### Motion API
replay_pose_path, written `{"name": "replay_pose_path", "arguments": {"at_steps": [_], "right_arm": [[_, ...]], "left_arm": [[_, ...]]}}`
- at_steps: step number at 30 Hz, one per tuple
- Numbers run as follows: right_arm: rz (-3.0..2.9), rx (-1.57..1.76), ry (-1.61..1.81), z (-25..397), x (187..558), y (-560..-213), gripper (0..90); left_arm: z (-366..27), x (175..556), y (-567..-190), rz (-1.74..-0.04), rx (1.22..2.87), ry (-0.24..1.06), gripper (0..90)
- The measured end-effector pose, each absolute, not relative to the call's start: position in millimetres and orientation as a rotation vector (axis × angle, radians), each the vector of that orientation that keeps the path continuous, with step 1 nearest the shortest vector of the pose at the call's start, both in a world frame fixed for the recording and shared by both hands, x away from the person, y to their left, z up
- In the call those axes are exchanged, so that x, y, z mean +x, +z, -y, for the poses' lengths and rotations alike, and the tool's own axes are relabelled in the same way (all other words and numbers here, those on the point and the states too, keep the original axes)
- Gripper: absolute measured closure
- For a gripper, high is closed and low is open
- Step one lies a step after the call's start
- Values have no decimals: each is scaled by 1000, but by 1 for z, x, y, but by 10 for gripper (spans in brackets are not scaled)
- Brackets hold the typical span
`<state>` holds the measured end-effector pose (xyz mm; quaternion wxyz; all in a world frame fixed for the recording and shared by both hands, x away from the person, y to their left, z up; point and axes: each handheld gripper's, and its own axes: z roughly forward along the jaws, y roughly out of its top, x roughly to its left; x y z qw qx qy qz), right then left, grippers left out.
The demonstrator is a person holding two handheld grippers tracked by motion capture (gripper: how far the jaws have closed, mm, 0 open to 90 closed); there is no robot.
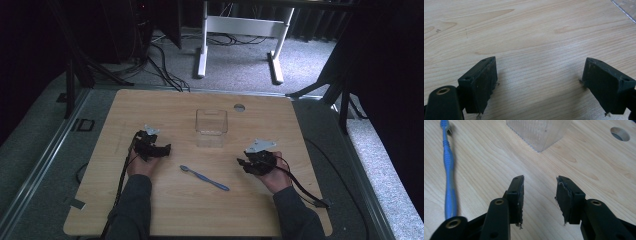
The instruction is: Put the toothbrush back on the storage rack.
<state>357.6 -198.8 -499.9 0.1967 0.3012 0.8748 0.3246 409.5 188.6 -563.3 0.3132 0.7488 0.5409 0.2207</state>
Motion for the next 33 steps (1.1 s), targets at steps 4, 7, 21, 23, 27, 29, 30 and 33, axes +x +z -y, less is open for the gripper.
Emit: {"name": "replay_pose_path", "arguments": {"at_steps": [4, 7, 21, 23, 27, 29, 30, 33], "right_arm": [[-2462, 825, 894, 196, 358, -497, 552], [-2466, 818, 888, 195, 357, -494, 546], [-2498, 763, 870, 186, 352, -484, 516], [-2500, 754, 868, 185, 352, -482, 513], [-2503, 751, 866, 182, 351, -479, 505], [-2506, 750, 867, 181, 350, -477, 506], [-2507, 749, 863, 180, 350, -476, 506], [-2514, 750, 864, 178, 350, -474, 508]], "left_arm": [[-189, 409, -563, -1427, 1974, 582, 130], [-189, 409, -563, -1426, 1974, 582, 130], [-189, 409, -563, -1427, 1973, 582, 130], [-189, 409, -563, -1427, 1973, 582, 130], [-189, 409, -563, -1427, 1973, 582, 130], [-189, 409, -563, -1427, 1974, 582, 130], [-189, 409, -563, -1427, 1973, 582, 130], [-189, 409, -563, -1427, 1973, 582, 130]]}}
